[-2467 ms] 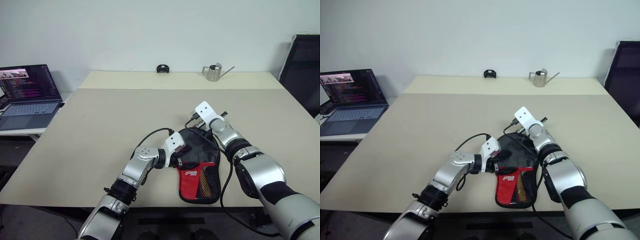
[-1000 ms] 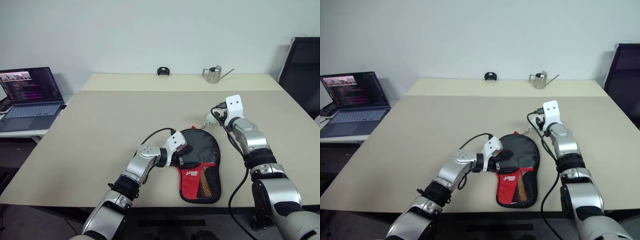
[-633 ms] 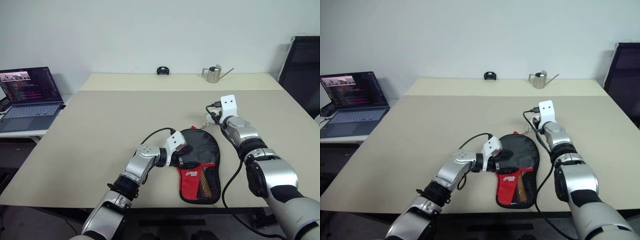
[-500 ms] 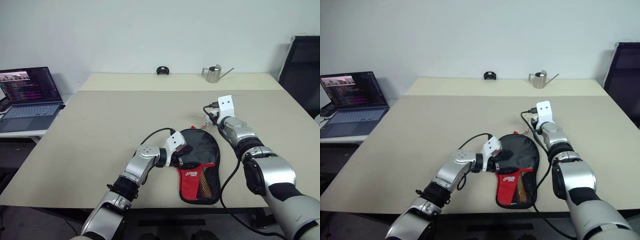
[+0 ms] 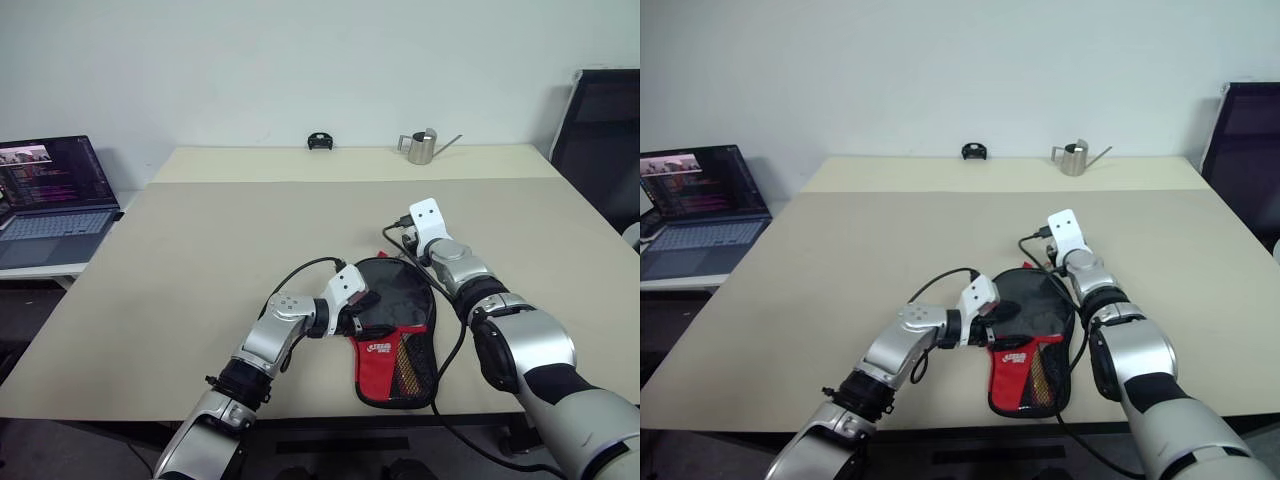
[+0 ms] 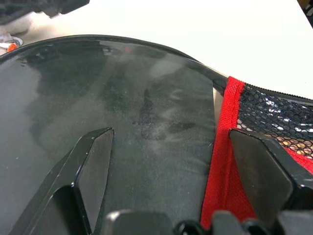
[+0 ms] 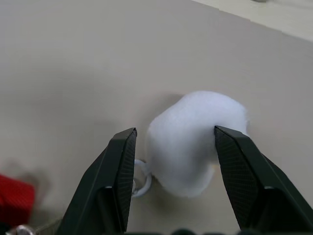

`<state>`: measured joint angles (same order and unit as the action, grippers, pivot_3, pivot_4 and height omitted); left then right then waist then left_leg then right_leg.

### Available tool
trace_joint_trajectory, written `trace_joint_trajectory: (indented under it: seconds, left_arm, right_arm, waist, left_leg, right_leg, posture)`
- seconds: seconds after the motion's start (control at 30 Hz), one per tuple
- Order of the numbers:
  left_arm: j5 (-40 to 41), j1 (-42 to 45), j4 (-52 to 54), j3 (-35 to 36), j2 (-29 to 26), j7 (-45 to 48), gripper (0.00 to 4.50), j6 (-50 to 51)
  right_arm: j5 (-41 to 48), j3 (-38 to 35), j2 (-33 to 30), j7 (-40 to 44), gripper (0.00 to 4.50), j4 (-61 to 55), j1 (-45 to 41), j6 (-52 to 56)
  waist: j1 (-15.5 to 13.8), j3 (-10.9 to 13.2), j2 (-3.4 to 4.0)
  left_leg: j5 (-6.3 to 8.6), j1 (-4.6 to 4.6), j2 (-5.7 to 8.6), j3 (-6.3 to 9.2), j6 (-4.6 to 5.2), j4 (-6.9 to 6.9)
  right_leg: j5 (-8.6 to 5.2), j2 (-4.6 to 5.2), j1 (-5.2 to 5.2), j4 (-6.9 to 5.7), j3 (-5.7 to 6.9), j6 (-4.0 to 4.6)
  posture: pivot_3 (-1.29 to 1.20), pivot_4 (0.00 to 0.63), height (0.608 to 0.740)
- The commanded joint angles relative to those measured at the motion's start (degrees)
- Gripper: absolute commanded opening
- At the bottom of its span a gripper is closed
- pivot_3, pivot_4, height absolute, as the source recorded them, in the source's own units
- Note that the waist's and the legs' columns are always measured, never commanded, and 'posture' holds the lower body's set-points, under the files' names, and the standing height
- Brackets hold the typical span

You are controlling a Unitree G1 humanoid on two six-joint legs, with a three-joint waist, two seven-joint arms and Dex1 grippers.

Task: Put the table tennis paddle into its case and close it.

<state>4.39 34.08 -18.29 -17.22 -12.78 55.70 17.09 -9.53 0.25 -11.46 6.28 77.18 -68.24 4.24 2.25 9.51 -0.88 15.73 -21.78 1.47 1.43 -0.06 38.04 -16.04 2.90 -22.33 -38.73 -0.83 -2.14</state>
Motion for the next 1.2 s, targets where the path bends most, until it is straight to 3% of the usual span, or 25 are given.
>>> trace_joint_trajectory:
  seconds: [0.03,0.2,0.23,0.3,0.5,0.9,1.2]
  left_arm:
    - [-0.3,-1.6,0.4,-0.7,-1.1,0.0,4.1,1.7]
    - [-0.3,-2.3,1.6,-0.7,-1.6,-0.3,4.1,2.4]
    - [-0.3,-2.5,2.0,-0.7,-1.7,-0.4,4.1,2.6]
    - [-0.2,-2.9,2.7,-0.7,-1.9,-0.6,4.1,3.0]
    - [-0.1,-3.7,4.0,-0.7,-2.4,-0.9,4.1,3.6]
    - [0.2,-3.3,2.2,-1.0,-1.8,-0.7,4.1,3.2]
    - [0.3,-2.0,-0.7,-1.4,-0.9,-0.3,4.1,1.6]
  right_arm:
    - [-2.8,2.1,0.5,-0.3,2.68,0.1,-0.5,-0.7]
    - [-5.4,3.9,0.9,-0.7,2.68,0.5,0.0,-0.1]
    - [-6.1,4.4,0.7,-1.4,2.51,0.6,0.2,0.2]
    - [-7.0,5.0,0.6,-2.4,2.1,0.7,0.4,0.3]
    - [-8.7,6.0,0.3,-4.1,0.07,0.7,0.8,-0.1]
    - [-6.1,3.7,-3.5,-0.5,0.02,-1.3,1.9,-2.4]
    - [-3.3,3.1,-8.0,6.7,0.02,-9.8,9.2,-2.7]
  waist:
    - [0.2,0.0,0.0]
    - [0.5,0.0,0.0]
    - [0.6,0.0,0.0]
    - [0.6,0.0,0.0]
    - [0.7,0.0,0.0]
    - [0.7,0.0,0.0]
    - [0.0,0.0,-0.01]
  left_leg:
    - [0.0,0.0,0.0,0.0,0.0,0.0]
    - [0.0,0.01,0.0,0.0,0.0,0.0]
    - [0.0,0.01,-0.01,0.0,0.0,0.0]
    - [0.0,0.01,0.0,0.0,0.0,-0.01]
    - [0.0,0.01,-0.01,0.0,0.0,-0.01]
    - [0.0,0.01,0.0,0.0,0.0,-0.01]
    - [0.0,0.01,0.0,0.02,0.0,0.0]
  right_leg:
    - [0.0,0.0,0.0,0.0,0.0,0.0]
    - [0.0,0.0,0.0,0.0,0.0,0.0]
    - [0.0,0.0,0.0,0.0,0.0,0.0]
    - [0.0,0.0,0.0,0.0,0.0,0.0]
    - [0.0,0.0,0.0,0.0,0.0,0.0]
    - [0.0,0.0,0.02,0.01,0.0,0.0]
    - [0.0,0.0,0.07,0.07,0.03,0.0]
  posture:
    - [0.0,0.15,0.74]
    - [0.0,0.15,0.74]
    - [0.0,0.15,0.74]
    - [0.0,0.15,0.74]
    - [0.0,0.15,0.74]
    - [0.0,0.15,0.74]
    - [0.0,0.15,0.74]
